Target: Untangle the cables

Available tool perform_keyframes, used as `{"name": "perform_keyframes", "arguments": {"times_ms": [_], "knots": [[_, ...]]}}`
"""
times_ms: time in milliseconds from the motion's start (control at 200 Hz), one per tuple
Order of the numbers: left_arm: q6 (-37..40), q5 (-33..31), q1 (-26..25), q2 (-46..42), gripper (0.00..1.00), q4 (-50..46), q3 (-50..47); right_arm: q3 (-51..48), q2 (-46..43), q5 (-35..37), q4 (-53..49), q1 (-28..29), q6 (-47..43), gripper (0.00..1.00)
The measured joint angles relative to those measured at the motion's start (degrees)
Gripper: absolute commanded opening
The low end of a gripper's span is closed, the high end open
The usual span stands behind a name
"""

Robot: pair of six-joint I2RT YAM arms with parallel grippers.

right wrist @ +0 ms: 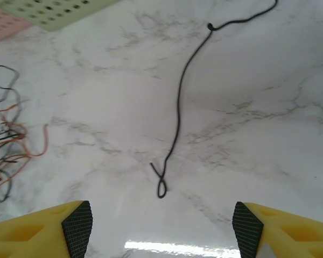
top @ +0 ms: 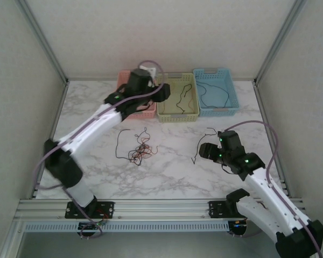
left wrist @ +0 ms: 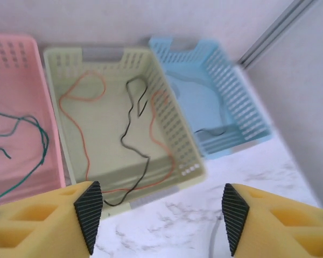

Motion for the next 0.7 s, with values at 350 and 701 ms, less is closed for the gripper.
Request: {"name": "perform_keyframes", "arguments": {"times_ms": [350,701], "knots": [[0.1,-1.9,0.0,-38.0,0.69,-7.8,-24.7,6.3,27.8,0.1,3.6,0.2,1.8,0.47],[1.7,-9.4,0.0,-57.5,0.69,-24.9,-33.3,7.0,32.3,-3.6,3.7,2.5,2.0,0.34]]}}
